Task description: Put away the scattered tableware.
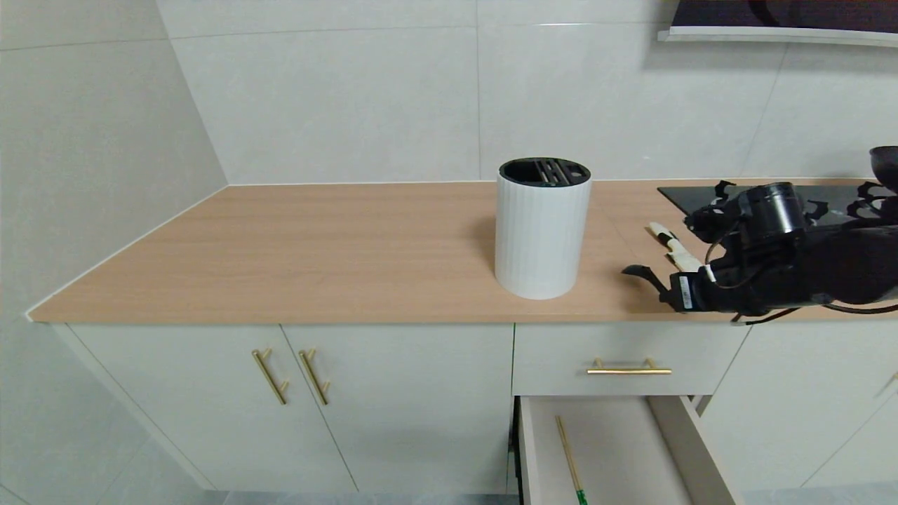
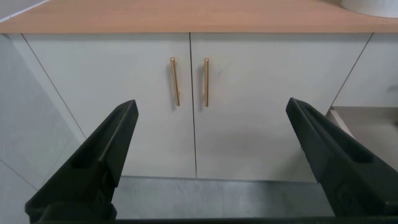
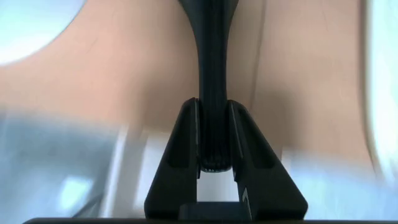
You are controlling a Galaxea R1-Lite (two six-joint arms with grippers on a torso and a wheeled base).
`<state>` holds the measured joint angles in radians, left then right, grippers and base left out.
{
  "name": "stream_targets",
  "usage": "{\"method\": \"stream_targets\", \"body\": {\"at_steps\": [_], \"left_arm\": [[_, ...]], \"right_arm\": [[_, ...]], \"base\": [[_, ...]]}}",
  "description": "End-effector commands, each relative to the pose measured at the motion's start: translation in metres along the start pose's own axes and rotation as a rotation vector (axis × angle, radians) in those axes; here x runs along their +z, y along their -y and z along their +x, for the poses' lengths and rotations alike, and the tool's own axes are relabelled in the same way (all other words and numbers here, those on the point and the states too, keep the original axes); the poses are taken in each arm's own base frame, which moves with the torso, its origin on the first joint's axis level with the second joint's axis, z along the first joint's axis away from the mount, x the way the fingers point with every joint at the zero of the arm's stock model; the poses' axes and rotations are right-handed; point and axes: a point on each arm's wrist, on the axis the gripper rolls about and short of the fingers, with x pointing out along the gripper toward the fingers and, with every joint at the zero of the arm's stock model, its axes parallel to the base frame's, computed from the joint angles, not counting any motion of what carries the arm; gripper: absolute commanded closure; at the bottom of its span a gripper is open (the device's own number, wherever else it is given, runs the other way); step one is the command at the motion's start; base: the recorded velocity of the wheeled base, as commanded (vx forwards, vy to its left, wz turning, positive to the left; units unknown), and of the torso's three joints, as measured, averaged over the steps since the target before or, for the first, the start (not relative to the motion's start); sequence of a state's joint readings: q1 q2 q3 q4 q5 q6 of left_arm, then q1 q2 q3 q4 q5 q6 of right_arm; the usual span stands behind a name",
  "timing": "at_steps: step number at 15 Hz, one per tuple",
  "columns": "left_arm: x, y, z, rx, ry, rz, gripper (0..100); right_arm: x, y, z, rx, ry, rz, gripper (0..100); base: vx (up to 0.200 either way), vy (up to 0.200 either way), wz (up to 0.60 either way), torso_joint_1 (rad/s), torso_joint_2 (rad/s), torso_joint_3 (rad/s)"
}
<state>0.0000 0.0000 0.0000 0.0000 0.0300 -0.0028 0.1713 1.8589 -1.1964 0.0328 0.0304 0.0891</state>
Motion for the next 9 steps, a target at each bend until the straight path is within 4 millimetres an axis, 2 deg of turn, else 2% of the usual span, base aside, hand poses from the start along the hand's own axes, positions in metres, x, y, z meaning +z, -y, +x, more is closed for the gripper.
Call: {"method": "stream_targets", "body": {"at_steps": [1,5,9], "left_arm": [[0.000,0.000,0.000,0.001,0.000,0.000,0],[0.000,0.000,0.000,0.001,0.000,0.000,0],[0.000,0.000,0.000,0.001,0.000,0.000,0]], "right_arm": [[-0.008,-0.004,-0.067,0.009,0.036,0.012,100],[-0.044,-0.003,-0.090,0.008,-0.011,-0.001,100],[-0.060,-0.002,-0.086,0.001,-0.048,0.005,100]], "base": [[0.000,0.000,0.00,0.000,0.00,0.000],[0.000,0.000,0.00,0.000,0.00,0.000],[0.000,0.000,0.00,0.000,0.00,0.000]]}}
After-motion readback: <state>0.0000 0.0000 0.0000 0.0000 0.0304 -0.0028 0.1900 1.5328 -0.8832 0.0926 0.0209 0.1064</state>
